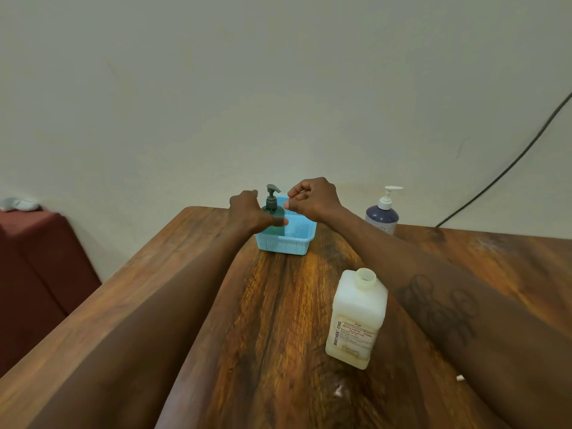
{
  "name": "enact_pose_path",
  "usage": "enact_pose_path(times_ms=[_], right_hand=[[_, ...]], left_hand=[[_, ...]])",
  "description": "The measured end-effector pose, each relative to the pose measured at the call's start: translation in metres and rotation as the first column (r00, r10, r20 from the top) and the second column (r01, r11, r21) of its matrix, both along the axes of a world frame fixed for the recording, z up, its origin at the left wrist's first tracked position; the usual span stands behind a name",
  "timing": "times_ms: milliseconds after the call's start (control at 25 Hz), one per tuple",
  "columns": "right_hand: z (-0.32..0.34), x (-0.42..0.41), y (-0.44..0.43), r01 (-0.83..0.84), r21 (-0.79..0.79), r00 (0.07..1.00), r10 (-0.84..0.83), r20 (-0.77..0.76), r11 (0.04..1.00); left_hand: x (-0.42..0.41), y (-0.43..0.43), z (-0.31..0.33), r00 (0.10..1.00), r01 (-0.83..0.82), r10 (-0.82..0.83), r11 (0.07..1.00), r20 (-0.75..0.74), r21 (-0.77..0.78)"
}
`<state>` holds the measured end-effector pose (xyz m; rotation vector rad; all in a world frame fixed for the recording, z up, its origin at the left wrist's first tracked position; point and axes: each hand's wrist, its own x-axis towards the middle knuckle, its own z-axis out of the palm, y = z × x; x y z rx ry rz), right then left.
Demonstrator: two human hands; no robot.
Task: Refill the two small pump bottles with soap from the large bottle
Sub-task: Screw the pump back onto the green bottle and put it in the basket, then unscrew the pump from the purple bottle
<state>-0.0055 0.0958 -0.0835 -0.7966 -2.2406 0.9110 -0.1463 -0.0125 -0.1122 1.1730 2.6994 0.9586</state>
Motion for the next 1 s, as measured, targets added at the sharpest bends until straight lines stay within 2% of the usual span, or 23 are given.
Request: enact_pose_path(times_ms=[120, 240, 360, 480, 600, 720, 840, 1000], right_hand=[[0.006, 0.023, -0.001, 0.021, 0.023, 0.997, -0.020, -0.076, 1.000], [0.006, 0.053, 0.006, 0.161, 0.097, 0.968, -0.137, -0.211, 0.982], [0.003, 0.083, 0.023, 0.330, 0.196, 0.923, -0.272, -0.271, 0.924], [-0.004, 0.107, 0.044, 0.446, 0.281, 0.891, -0.391, -0.231, 0.850], [-0.015, 0.118, 0.061, 0.479, 0.337, 0.874, -0.475, -0.100, 0.811], [-0.024, 0.118, 0.070, 0.435, 0.352, 0.886, -0.463, -0.003, 0.829], [-0.018, 0.118, 0.076, 0.455, 0.401, 0.876, -0.480, -0.041, 0.795], [-0.007, 0.121, 0.084, 0.396, 0.407, 0.901, -0.433, 0.001, 0.823]], left_hand=[[0.014, -0.005, 0.020, 0.995, 0.059, -0.047, 0.988, -0.088, 0.144], [0.042, 0.000, 0.043, 0.980, 0.153, -0.109, 0.946, -0.166, 0.285], [0.076, 0.021, 0.060, 0.952, 0.274, -0.221, 0.923, -0.211, 0.269], [0.103, 0.048, 0.061, 0.929, 0.356, -0.316, 0.906, -0.194, 0.228], [0.118, 0.070, 0.053, 0.908, 0.410, -0.386, 0.898, -0.161, 0.161], [0.124, 0.085, 0.045, 0.903, 0.427, -0.412, 0.895, -0.124, 0.133], [0.128, 0.095, 0.037, 0.903, 0.423, -0.410, 0.900, -0.126, 0.102], [0.129, 0.102, 0.025, 0.909, 0.414, -0.406, 0.907, -0.100, 0.082]])
